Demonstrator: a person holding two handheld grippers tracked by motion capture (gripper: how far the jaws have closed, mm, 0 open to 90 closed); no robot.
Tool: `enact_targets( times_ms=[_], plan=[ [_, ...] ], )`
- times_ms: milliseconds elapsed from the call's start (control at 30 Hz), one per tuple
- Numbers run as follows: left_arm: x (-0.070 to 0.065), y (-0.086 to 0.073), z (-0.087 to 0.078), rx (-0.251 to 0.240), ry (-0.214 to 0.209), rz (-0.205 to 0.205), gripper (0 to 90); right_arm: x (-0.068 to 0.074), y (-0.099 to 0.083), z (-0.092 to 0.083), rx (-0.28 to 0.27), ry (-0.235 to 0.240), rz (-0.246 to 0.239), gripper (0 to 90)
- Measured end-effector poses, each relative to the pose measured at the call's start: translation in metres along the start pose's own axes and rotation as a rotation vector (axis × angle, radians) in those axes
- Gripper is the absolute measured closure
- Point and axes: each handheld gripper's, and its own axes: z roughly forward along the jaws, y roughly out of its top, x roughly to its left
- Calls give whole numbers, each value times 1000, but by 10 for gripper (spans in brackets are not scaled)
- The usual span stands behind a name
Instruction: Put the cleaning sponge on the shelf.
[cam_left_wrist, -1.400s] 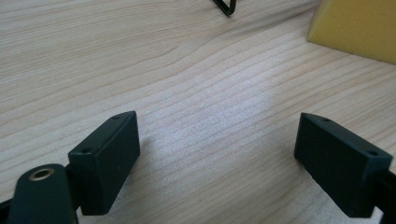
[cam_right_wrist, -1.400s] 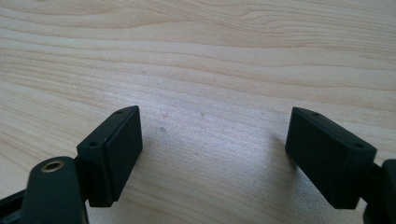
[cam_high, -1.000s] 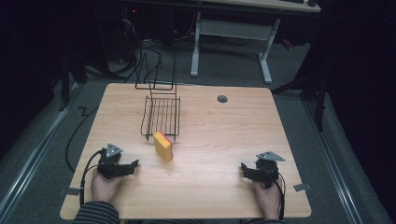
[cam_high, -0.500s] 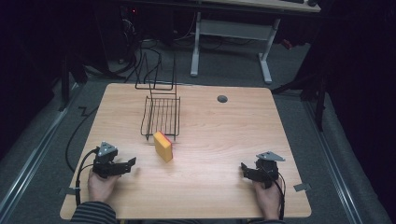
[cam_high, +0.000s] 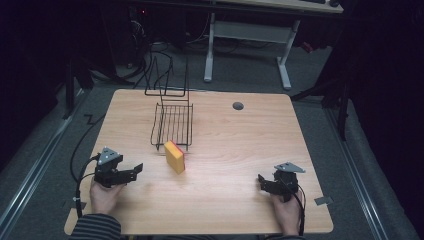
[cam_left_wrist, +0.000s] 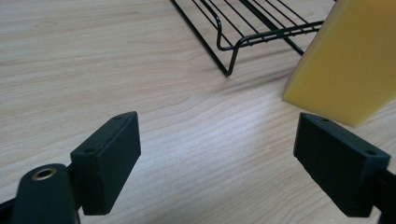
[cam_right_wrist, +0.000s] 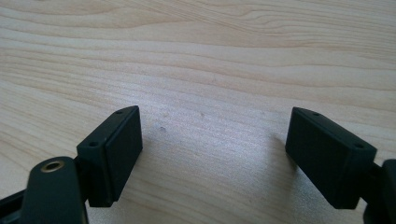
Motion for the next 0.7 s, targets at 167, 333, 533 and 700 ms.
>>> enact_targets(
  times_ms=[167,333,533,700],
  plan=[
    [-1,8,-2,-23,-16,-2,154,0,0,0,0,0,0,188],
    [-5,15,-4,-41,-32,8,153,0,0,0,0,0,1,188],
    [-13,22,-4,-56,-57,30,150,0,0,0,0,0,0,188],
    [-20,26,-3,-58,-83,49,141,0,0,0,0,0,0,188]
  ],
)
